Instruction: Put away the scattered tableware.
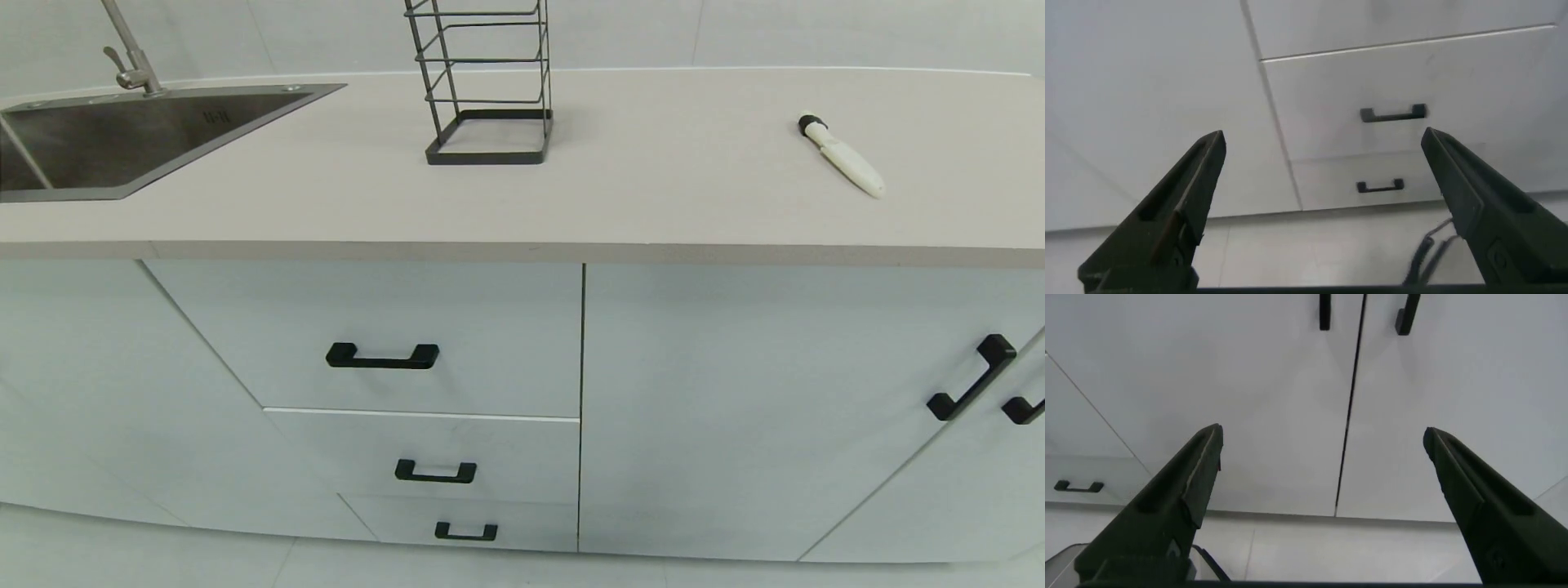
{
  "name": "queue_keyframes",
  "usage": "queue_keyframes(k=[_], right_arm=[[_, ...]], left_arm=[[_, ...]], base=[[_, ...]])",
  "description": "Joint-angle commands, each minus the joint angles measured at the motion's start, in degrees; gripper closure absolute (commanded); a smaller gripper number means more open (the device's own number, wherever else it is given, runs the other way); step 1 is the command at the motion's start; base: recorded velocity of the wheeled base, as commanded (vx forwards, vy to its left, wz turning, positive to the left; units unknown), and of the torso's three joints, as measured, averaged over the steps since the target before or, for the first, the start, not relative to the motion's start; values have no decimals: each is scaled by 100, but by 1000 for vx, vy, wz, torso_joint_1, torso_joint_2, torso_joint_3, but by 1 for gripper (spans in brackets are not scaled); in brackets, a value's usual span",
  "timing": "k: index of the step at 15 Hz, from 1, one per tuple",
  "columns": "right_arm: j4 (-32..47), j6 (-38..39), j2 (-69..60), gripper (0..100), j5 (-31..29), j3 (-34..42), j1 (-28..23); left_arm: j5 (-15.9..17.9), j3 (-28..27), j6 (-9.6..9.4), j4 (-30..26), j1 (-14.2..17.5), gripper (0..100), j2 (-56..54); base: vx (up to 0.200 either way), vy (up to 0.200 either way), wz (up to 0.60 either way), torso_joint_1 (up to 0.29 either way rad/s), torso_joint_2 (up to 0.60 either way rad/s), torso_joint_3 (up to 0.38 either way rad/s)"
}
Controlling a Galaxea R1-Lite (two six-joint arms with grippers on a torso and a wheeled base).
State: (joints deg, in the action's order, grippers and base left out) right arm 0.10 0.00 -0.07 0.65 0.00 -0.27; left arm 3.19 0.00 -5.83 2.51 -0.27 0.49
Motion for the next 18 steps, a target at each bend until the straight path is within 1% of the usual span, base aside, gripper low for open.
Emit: queue_keyframes(k=[1, 2, 3, 4, 5, 6, 11, 15, 18], right_arm=[[-1, -9, 7, 0, 14, 0, 0], [-1, 0, 7, 0, 6, 0, 0], [-1, 9, 7, 0, -3, 0, 0], [-1, 0, 7, 0, -3, 0, 0], [-1, 0, 7, 0, -3, 0, 0], [-1, 0, 7, 0, -3, 0, 0], [-1, 0, 7, 0, -3, 0, 0], [-1, 0, 7, 0, -3, 0, 0], [-1, -9, 7, 0, 6, 0, 0]], left_arm=[[59, 0, 126, 4, 9, 0, -49], [67, 0, 258, 4, 9, 0, -49], [59, 0, 293, 4, 9, 0, -49], [67, 0, 214, -5, 9, 0, -49], [76, 0, 134, -5, 9, 0, -49], [76, 0, 108, -5, 9, 0, -49], [67, 0, 108, -5, 9, 0, -49], [67, 0, 99, -5, 9, 0, -49], [85, 0, 82, -5, 9, 0, -49]], base=[[0, 0, 0, 0, 0, 0], [0, 0, -600, 2, 2, -2], [0, 0, -600, 2, 7, 2], [0, 0, -600, 7, -2, 7], [0, 0, 0, 0, 0, 0], [0, 0, 0, 0, 0, 0], [0, 0, 0, 0, 0, 0], [200, 0, 0, 1, 0, 2], [0, 0, 0, 0, 0, 0]])
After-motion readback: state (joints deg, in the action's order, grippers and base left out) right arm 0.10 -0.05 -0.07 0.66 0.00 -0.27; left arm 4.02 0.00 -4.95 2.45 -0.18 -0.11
